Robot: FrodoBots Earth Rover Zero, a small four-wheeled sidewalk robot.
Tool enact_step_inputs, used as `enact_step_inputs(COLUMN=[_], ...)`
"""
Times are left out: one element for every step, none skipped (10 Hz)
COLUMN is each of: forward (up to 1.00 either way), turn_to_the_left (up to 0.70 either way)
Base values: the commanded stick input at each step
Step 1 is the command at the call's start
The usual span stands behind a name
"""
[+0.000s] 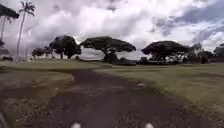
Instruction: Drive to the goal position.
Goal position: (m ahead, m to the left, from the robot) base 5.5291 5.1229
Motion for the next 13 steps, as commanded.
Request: enact_step_inputs(forward=[0.70, 0.70, 0.70, 0.70, 0.70, 0.70, 0.70, 0.70, 0.70, 0.70, 0.70, 0.70, 0.70], turn_to_the_left=[0.00, 0.00, 0.00, 0.00, 0.00, 0.00, 0.00, 0.00, 0.00, 0.00, 0.00, 0.00, 0.00])
